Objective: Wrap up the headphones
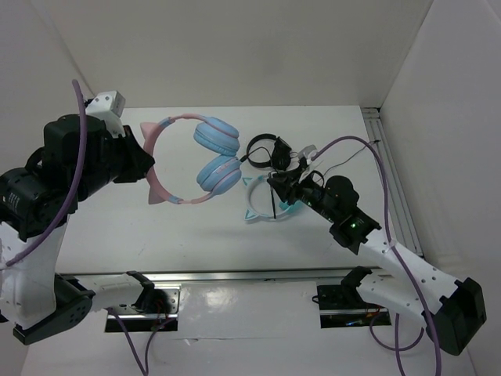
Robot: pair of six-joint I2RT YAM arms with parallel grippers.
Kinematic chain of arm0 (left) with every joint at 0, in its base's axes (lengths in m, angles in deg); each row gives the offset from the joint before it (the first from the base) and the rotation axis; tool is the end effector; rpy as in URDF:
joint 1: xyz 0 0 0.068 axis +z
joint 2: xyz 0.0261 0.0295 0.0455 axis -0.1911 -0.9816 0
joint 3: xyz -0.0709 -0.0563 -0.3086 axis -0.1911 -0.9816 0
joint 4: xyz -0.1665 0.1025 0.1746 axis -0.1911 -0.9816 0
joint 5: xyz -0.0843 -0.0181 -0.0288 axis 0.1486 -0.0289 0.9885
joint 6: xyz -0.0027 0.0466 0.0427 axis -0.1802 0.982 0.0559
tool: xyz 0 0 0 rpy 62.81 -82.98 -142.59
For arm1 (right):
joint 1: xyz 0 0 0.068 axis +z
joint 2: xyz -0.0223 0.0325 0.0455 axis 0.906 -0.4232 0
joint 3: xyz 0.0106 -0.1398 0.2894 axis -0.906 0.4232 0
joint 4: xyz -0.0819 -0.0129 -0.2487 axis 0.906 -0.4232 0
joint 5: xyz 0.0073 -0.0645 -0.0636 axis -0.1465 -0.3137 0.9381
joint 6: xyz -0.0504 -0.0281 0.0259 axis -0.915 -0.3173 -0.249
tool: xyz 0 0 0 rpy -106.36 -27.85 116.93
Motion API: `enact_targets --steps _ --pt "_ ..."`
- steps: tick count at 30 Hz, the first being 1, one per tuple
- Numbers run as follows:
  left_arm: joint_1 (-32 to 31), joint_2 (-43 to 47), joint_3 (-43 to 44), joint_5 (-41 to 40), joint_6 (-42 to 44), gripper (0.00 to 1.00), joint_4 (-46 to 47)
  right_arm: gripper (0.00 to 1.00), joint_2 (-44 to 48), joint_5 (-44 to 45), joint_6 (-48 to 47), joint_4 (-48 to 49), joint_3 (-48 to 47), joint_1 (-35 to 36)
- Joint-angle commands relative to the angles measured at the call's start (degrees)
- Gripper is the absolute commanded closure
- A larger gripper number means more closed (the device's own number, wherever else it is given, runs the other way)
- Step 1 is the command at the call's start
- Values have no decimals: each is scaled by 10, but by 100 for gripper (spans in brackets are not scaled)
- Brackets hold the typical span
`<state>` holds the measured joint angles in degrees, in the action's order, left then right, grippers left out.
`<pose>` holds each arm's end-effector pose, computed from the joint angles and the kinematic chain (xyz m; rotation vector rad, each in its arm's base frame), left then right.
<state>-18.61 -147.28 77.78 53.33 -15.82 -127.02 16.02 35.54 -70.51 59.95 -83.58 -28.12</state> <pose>0.1033 -0.0441 0.5860 -0.1779 2.0104 -0.4058 0.1539 0.1243 0.3533 -0.5562 1.5176 0.6856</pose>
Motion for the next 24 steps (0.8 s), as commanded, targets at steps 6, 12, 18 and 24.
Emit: enact_targets --steps 6,12,18,24 --pt "-1 -2 -20 -46 -27 100 61 100 41 26 9 6 7 -2" --pt "-1 -10 -94 -155 -15 100 88 100 76 154 40 -96 -44 -2" --pt "-1 -63 -218 -222 -2 100 110 100 104 203 39 -174 -122 -2" --pt "-63 -108 -285 -128 98 100 177 98 75 49 -23 -264 -184 -2"
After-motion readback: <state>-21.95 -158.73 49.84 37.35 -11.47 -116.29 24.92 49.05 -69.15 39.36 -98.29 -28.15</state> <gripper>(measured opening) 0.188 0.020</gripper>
